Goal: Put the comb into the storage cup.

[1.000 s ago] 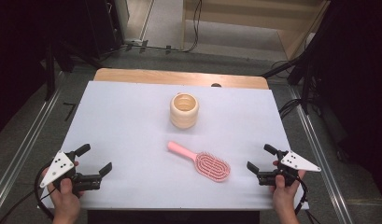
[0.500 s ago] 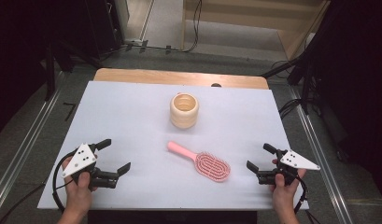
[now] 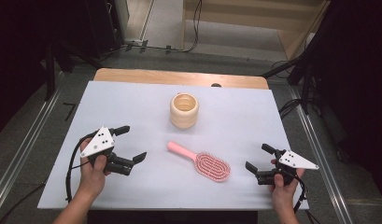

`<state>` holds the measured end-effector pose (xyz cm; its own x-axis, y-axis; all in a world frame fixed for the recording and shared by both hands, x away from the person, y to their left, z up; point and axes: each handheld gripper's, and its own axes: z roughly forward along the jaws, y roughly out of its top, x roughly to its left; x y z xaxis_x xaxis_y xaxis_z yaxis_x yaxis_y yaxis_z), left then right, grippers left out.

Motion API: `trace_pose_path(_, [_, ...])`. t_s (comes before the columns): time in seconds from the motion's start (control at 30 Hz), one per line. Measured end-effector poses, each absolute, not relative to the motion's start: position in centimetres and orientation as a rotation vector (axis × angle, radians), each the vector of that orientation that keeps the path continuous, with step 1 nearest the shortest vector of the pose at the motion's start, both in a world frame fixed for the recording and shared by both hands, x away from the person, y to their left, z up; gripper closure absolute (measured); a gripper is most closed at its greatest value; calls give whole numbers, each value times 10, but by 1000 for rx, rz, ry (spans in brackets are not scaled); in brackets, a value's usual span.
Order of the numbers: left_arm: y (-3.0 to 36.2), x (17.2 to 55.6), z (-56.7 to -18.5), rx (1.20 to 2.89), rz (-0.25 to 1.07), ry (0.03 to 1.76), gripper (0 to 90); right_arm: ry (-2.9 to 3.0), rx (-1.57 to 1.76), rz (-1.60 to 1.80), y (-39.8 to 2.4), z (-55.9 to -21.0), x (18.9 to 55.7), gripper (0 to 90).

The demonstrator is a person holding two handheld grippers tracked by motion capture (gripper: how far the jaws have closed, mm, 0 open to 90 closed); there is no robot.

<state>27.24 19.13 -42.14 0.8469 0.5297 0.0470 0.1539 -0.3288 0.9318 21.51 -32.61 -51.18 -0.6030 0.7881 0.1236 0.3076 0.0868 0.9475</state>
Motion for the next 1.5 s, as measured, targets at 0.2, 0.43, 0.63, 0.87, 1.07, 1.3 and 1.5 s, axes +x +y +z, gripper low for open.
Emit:
trace_pose_path(0.2, [177, 284, -423, 1929, 391, 508, 51, 1957, 1078, 1524, -325, -512, 215, 0])
trace_pose_path(0.43, [159, 294, -424, 2001, 359, 467, 83, 1960, 1078, 1523, -325, -512, 215, 0])
trace_pose_path(0.63, [143, 303, -430, 2066, 329, 468, 149, 1962, 1077, 1523, -325, -512, 216, 0])
trace_pose_path(0.87, [125, 313, -437, 2166, 291, 473, 236, 1966, 1071, 1521, -324, -512, 216, 0])
trace_pose_path(1.07, [118, 324, -438, 2201, 284, 485, 326, 1966, 1069, 1524, -325, -512, 216, 0])
trace_pose_path(1.3, [112, 337, -443, 2236, 254, 510, 526, 1966, 1054, 1522, -324, -512, 215, 0])
trace_pose_path(1.5, [102, 346, -450, 2299, 235, 501, 666, 1972, 1050, 1514, -322, -512, 215, 0])
